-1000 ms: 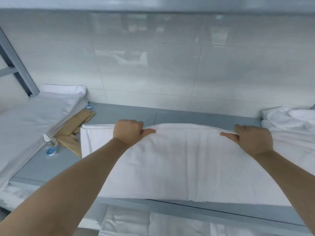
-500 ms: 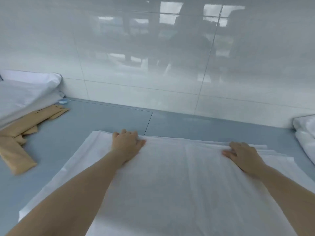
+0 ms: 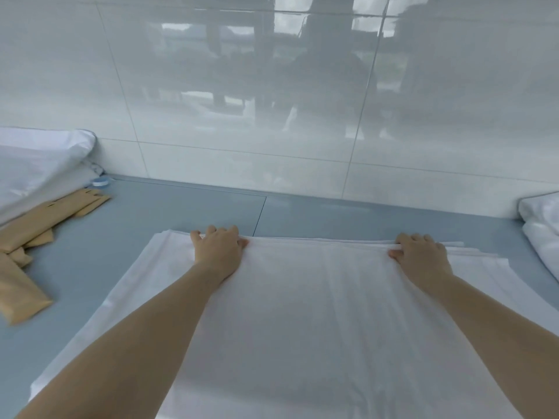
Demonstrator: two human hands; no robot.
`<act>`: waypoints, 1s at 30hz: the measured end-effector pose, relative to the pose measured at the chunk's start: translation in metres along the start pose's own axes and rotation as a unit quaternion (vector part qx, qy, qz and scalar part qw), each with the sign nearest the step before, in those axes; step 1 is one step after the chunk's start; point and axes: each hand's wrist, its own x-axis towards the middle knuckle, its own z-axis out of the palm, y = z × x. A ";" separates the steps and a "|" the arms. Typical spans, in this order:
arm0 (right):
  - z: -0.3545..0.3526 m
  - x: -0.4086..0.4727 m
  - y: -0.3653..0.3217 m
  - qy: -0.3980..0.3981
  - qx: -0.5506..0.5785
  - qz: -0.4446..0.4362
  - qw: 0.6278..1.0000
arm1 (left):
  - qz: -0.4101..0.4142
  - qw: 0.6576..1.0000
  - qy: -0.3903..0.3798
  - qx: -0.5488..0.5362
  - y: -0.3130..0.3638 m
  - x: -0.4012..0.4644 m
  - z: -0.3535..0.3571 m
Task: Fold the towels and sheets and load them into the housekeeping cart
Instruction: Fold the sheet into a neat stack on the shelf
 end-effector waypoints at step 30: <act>-0.003 -0.022 -0.330 0.026 0.125 -0.257 0.958 | -0.157 0.987 0.036 0.028 -0.132 -0.033 -0.032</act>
